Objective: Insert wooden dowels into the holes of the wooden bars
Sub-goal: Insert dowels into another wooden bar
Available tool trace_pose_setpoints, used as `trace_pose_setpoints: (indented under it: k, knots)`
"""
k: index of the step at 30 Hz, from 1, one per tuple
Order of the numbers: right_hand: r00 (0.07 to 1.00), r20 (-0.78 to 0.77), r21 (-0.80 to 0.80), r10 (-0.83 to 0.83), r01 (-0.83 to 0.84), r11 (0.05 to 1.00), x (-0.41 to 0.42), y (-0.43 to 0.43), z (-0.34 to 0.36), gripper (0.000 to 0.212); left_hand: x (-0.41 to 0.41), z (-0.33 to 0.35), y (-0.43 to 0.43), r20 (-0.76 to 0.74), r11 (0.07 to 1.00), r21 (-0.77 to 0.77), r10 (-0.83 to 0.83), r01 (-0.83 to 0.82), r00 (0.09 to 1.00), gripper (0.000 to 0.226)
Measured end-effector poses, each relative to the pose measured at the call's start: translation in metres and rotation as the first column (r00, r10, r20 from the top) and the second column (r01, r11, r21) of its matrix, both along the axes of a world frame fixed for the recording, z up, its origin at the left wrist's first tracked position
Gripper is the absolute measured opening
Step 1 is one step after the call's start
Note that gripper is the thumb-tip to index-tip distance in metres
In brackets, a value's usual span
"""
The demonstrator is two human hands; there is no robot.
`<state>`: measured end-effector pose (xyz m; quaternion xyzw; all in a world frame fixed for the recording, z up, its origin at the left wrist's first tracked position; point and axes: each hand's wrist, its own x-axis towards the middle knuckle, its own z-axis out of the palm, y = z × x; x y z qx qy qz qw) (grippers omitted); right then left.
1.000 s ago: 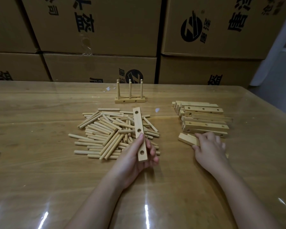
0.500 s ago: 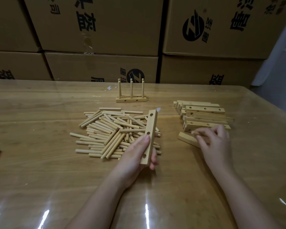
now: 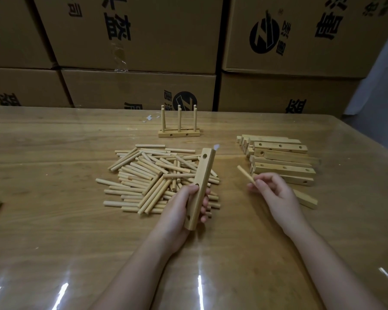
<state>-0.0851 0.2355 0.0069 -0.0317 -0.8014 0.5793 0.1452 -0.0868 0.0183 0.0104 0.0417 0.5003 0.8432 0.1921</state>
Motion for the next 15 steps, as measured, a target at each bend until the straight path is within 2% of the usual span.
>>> trace_pose_setpoints:
  k: [4,8,13,15]
  knots:
    - [0.999,0.041,-0.096,0.004,0.0,0.995,-0.001,-0.001,0.003,0.011,0.001,0.002,0.0,-0.075,1.0,0.03,0.004,-0.002,0.997,0.021]
    - [0.998,0.066,-0.157,0.013,-0.003,0.988,0.0,-0.002,0.002,0.019,0.003,0.002,-0.002,-0.173,0.997,-0.07,-0.023,0.011,0.985,0.014]
    - [0.998,0.062,-0.171,0.016,-0.005,0.985,-0.001,-0.007,-0.001,0.023,0.003,0.001,0.002,-0.16,0.984,-0.178,-0.006,-0.023,0.987,0.034]
    - [0.998,0.035,-0.171,0.044,-0.038,0.985,0.001,-0.011,-0.002,0.019,0.004,0.001,0.002,-0.165,0.983,-0.18,0.009,-0.039,0.986,0.034]
